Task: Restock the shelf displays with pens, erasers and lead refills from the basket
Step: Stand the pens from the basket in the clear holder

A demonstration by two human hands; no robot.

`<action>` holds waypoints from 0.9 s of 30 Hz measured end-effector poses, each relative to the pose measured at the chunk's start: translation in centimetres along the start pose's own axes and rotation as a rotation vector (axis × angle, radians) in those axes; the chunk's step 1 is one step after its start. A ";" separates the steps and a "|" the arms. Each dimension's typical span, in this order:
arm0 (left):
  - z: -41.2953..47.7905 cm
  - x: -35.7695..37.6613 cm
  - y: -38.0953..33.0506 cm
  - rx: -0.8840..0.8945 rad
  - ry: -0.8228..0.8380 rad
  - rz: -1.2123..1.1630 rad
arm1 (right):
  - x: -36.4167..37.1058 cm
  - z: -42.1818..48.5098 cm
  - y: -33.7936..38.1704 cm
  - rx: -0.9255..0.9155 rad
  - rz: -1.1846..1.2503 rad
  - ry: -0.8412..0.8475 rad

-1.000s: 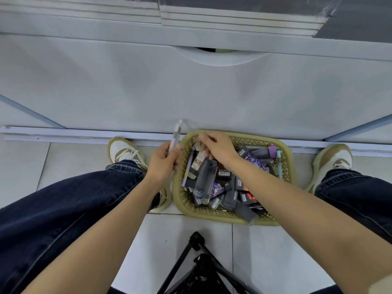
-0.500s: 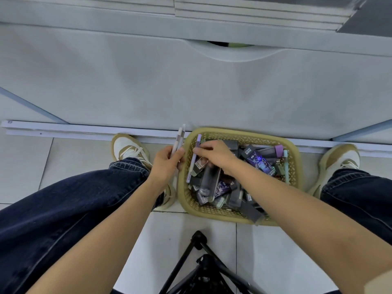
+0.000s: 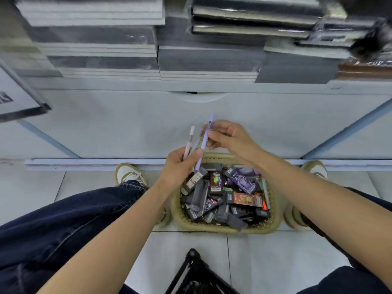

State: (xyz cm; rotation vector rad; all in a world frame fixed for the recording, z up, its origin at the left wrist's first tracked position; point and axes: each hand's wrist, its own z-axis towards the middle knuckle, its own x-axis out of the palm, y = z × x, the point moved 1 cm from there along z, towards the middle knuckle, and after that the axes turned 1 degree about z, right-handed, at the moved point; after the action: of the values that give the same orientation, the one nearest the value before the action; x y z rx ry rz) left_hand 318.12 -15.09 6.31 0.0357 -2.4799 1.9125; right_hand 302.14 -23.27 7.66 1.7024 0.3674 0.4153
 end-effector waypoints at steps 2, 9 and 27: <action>-0.6 0.6 -2.2 0.084 -0.021 0.003 | -0.1 -0.6 2.9 -0.074 0.001 -0.067; -2.8 3.0 -11.1 0.347 -0.085 0.056 | -1.1 -4.6 14.7 -0.344 -0.163 -0.168; -3.1 6.0 -35.2 0.723 0.016 0.042 | -9.3 -9.1 42.2 -0.922 -0.446 -0.616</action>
State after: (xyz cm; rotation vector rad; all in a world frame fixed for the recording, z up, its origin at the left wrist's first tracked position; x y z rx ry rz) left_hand 312.90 -21.09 41.31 -0.0270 -1.6546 2.6838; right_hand 290.10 -26.68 50.02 0.7403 0.0581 -0.2614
